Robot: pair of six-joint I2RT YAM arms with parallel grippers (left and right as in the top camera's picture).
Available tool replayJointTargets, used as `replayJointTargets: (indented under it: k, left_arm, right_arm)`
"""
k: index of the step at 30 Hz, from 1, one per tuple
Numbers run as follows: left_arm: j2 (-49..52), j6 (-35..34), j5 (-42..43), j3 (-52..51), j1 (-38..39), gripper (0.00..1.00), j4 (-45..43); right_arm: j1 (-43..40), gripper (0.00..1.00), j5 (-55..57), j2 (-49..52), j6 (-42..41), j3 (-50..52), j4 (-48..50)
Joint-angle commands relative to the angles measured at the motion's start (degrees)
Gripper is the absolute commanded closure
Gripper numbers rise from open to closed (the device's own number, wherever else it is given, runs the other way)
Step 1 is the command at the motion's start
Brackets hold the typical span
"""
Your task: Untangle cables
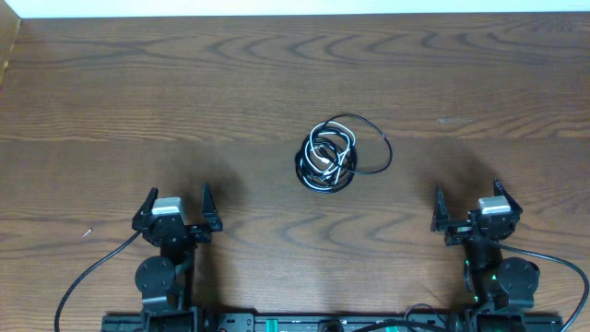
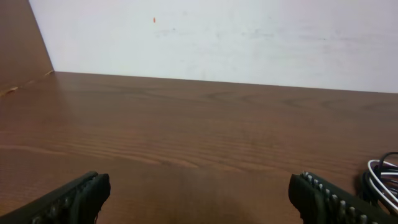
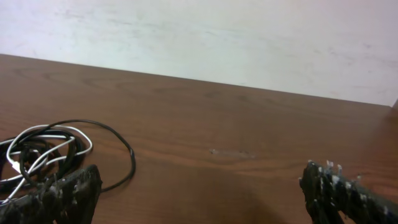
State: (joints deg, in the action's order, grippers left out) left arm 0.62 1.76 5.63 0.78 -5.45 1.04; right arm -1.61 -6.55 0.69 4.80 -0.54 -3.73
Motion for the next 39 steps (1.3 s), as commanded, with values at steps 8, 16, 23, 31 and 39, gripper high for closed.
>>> replayJointTargets:
  k: [8, 16, 23, 31, 39]
  left_arm:
    - [-0.35, 0.79, 0.83, -0.55, 0.17, 0.02, 2.58]
    - [-0.35, 0.79, 0.83, -0.55, 0.17, 0.02, 2.56]
    - [-0.35, 0.81, 0.81, -0.55, 0.17, 0.02, 2.58]
    - [-0.33, 0.81, 0.81, -0.55, 0.17, 0.02, 2.58]
    - [-0.35, 0.81, 1.31, -0.37, 0.17, 0.02, 2.58]
  right_arm:
    - [-0.28, 0.01, 0.22, -0.31, -0.70, 0.22, -0.13]
    - [-0.28, 0.01, 0.13, -0.31, -0.70, 0.22, 0.04]
    - [-0.28, 0.01, 0.22, -0.31, -0.68, 0.22, -0.02]
    - [-0.28, 0.01, -0.07, -0.31, -0.70, 0.22, 0.02]
    - [-0.26, 0.01, -2.01, -0.31, -2.10, 0.22, 0.11]
